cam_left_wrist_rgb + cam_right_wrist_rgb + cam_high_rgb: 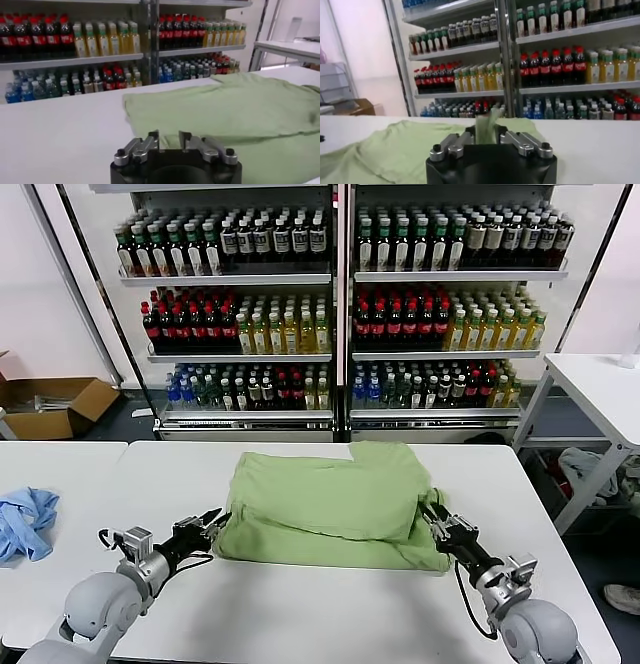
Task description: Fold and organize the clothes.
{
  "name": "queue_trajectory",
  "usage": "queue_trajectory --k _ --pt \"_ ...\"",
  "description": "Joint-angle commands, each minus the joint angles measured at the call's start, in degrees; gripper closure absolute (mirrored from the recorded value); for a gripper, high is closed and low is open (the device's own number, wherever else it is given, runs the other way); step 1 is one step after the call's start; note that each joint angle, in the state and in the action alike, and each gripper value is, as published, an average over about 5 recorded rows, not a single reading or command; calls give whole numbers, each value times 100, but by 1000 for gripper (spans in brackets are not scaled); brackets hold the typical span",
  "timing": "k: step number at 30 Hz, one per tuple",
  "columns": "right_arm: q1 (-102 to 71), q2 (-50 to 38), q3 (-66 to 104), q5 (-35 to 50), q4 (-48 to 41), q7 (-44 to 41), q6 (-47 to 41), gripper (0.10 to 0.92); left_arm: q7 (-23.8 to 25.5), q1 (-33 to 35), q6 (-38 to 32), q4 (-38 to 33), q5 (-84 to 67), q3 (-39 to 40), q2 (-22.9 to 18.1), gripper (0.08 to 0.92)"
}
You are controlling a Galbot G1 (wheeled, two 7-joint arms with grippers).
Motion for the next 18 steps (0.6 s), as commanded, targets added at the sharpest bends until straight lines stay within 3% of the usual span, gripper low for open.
queue_trajectory --k 1,12,18 --pt "-21 -39 173 -278 10 137 -163 531 -6 199 -21 -159 85 -178 55 597" --pt "-842 131 667 -347 606 230 -313 230 -51 644 -35 -578 94 -261 67 276" --pt "-1111 174 803 -457 853 356 -458 203 -62 789 -34 -709 107 -256 41 181"
